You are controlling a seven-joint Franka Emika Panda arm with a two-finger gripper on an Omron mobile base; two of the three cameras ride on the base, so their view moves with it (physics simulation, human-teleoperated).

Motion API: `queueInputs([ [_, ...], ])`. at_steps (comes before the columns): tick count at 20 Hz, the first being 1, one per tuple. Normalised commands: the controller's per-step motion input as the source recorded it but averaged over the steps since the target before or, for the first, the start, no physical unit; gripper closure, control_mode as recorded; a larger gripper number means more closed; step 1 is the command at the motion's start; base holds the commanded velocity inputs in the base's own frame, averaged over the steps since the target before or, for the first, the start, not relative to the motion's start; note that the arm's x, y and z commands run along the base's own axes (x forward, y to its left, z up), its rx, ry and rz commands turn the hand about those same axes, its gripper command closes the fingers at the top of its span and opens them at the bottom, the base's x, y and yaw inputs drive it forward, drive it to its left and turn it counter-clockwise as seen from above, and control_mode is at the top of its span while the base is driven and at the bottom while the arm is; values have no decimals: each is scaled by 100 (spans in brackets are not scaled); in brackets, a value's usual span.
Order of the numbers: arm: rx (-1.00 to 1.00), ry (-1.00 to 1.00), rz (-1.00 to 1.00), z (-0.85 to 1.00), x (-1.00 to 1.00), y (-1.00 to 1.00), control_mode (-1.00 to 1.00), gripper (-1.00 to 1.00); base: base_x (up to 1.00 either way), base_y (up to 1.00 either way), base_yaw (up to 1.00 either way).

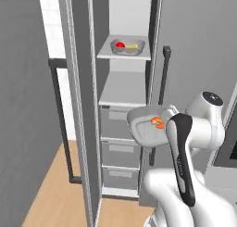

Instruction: Take the meat container that has the shrimp and place it on the second highest rack of the freezer. Then take the vegetable container that has the lemon wedge and tomato and place it on the highest rack of the freezer.

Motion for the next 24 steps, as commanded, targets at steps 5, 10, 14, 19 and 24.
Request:
queueInputs([
  [5,0,0,0,0,0,0,100,100,78,11,-23],
  [10,0,0,0,0,0,0,100,100,49,27,-12],
  [14,0,0,0,0,0,0,100,100,8,45,-3],
  [19,0,0,0,0,0,0,100,100,7,21,-5],
  [24,-3,0,-3,0,15,7,-100,100,10,24,-2],
])
